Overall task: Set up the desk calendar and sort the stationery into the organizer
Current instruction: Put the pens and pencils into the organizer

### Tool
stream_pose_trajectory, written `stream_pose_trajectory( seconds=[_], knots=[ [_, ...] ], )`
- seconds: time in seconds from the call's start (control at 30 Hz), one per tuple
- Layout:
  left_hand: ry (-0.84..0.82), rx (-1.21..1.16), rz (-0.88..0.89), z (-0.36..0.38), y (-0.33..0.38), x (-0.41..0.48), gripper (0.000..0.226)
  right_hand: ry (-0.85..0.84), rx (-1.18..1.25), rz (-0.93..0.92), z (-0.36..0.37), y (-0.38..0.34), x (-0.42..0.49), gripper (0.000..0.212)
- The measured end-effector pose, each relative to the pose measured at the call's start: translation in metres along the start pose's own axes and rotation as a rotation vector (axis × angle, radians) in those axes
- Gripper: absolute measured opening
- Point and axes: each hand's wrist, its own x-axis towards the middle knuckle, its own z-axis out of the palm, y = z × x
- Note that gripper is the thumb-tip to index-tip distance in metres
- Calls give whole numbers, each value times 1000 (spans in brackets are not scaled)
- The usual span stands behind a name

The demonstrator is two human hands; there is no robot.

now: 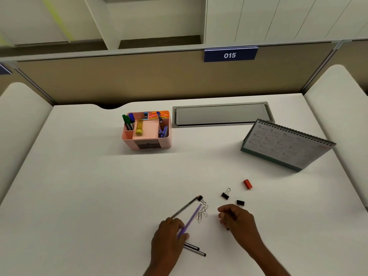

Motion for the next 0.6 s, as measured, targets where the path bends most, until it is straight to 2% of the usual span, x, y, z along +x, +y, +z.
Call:
stream_pose_trajectory(
  seconds=[0.2,0.3,0.4,0.47,0.6],
  knots=[
    [79,4,36,5,3,0,9,-6,-39,-38,12,1,-7,26],
    [76,-70,63,-6,16,3,9,-9,-207,-212,20,2,-3,31],
    [59,-209,104,-25,31,13,6,-36,-501,-428,29,-5,2,42],
    [73,-364,117,-42,41,21,6,16,-572,-525,35,-20,8,39],
    [162,-630,100,-85,57,40,8,28,-491,-576,49,-62,22,18]
  ],
)
